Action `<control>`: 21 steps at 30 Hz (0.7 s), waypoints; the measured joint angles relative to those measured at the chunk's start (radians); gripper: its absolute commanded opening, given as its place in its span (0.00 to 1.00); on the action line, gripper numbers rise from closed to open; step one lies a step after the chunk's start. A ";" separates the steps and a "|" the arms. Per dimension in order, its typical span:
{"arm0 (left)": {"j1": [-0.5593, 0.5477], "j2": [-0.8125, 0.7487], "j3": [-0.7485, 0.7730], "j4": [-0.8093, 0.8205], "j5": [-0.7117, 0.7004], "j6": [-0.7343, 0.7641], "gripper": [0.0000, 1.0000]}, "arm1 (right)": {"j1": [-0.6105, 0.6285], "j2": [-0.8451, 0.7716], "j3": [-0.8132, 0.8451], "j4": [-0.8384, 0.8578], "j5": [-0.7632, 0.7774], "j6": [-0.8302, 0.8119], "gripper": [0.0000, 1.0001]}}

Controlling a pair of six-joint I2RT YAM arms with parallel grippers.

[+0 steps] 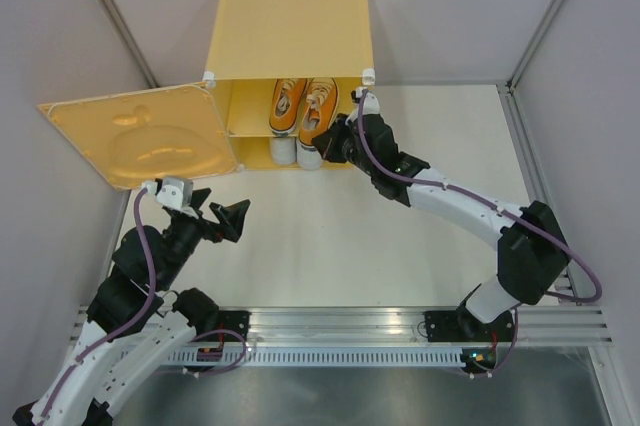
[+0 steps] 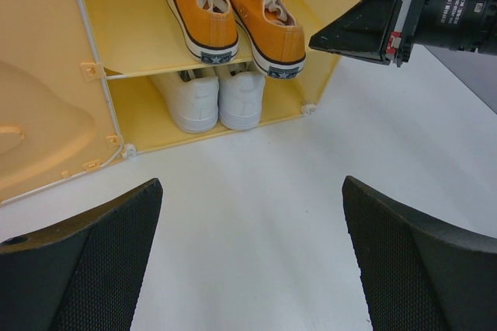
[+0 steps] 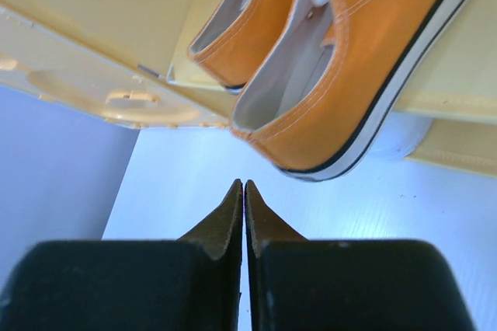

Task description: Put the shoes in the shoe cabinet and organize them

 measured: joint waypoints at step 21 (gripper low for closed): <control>0.000 0.000 0.000 0.000 0.003 0.000 1.00 | 0.097 0.103 -0.054 0.043 0.114 -0.044 0.01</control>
